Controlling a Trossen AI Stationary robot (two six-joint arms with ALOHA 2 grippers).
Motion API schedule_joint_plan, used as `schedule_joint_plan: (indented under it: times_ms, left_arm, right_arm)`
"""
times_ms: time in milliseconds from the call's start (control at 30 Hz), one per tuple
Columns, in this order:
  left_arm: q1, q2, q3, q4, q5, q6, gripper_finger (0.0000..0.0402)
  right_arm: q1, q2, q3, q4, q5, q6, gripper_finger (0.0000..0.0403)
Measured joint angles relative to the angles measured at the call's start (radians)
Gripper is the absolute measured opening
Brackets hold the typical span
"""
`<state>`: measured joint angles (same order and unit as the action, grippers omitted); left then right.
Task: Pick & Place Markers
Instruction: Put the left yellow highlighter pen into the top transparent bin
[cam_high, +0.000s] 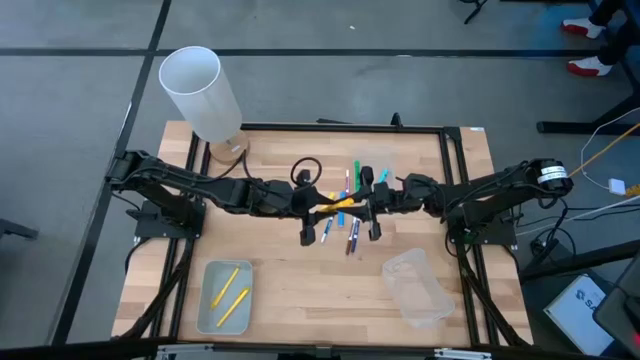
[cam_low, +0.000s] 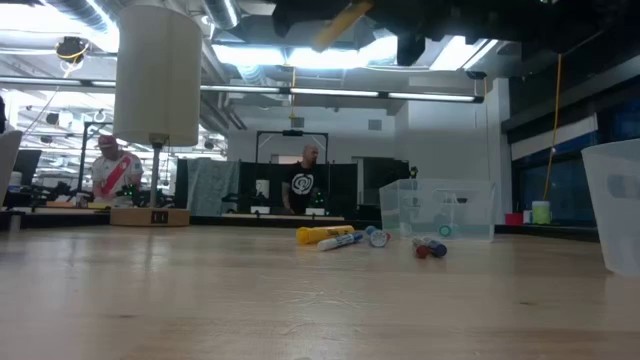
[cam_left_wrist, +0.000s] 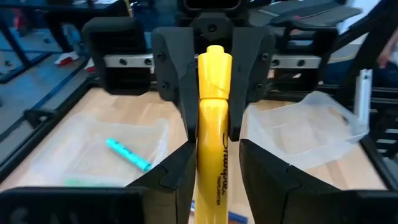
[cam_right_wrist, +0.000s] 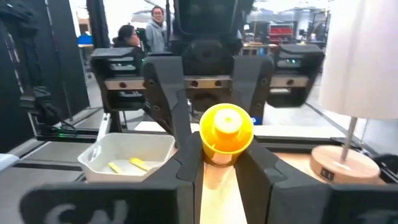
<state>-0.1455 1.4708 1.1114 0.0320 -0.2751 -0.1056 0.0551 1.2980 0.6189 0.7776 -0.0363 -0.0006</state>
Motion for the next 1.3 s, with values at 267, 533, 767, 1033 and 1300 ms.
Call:
schedule_joint_plan:
  times_ms: [267, 533, 767, 1033, 1300]
  left_arm:
    - [0.008, -0.036, 0.000, -0.125, -0.022, -0.003, 0.0137]
    - [0.008, -0.139, 0.000, -0.367, -0.020, -0.059, 0.0139]
    - [0.013, -0.155, -0.002, -0.588, -0.104, -0.170, 0.0135]
    - [0.053, -0.228, -0.170, -0.509, -0.217, -0.286, 0.0134]
    - [0.069, -0.385, -0.400, -0.080, -0.020, -0.188, 0.0132]
  right_arm:
    - [-0.006, -0.004, 0.000, -0.076, 0.001, 0.040, 0.0070]
    - [-0.028, -0.005, 0.000, -0.145, 0.002, 0.090, 0.0070]
    - [-0.040, -0.006, 0.000, -0.201, 0.078, 0.153, 0.0070]
    - [-0.007, -0.006, 0.097, -0.457, 0.161, 0.174, 0.0070]
    - [0.023, -0.005, 0.100, -0.447, 0.228, 0.148, 0.0070]
